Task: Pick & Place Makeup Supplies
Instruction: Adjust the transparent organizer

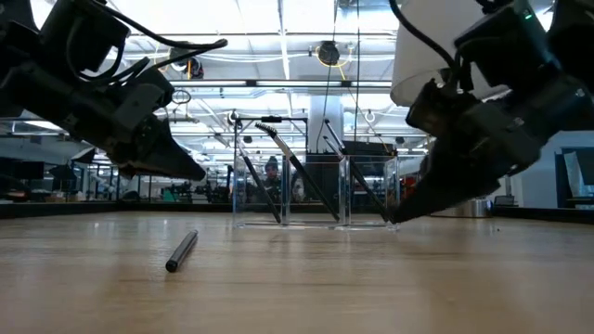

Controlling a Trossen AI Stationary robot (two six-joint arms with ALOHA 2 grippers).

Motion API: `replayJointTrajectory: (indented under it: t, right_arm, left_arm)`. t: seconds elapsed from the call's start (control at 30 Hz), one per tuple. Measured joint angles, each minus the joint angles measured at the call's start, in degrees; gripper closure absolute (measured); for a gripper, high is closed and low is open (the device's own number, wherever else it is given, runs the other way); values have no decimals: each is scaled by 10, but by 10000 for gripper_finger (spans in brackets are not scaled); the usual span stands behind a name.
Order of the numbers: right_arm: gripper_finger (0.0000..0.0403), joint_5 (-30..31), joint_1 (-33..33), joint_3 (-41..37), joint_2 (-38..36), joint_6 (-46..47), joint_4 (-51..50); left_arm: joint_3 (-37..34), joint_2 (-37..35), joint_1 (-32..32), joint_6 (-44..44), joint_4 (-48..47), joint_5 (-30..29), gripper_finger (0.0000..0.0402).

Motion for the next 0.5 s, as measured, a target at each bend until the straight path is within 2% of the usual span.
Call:
replayJointTrajectory:
  t: [0.2,0.37,0.5]
  right_arm:
    - [403,18,-24,1,0,-25,7]
    - [403,2,-42,1,-1,-31,7]
    - [403,3,-54,1,-1,-42,6]
  left_arm:
    - [0,0,0,8,-1,67,371]
    - [0,0,-2,20,36,204,371]
    - [16,0,-21,52,41,224,371]
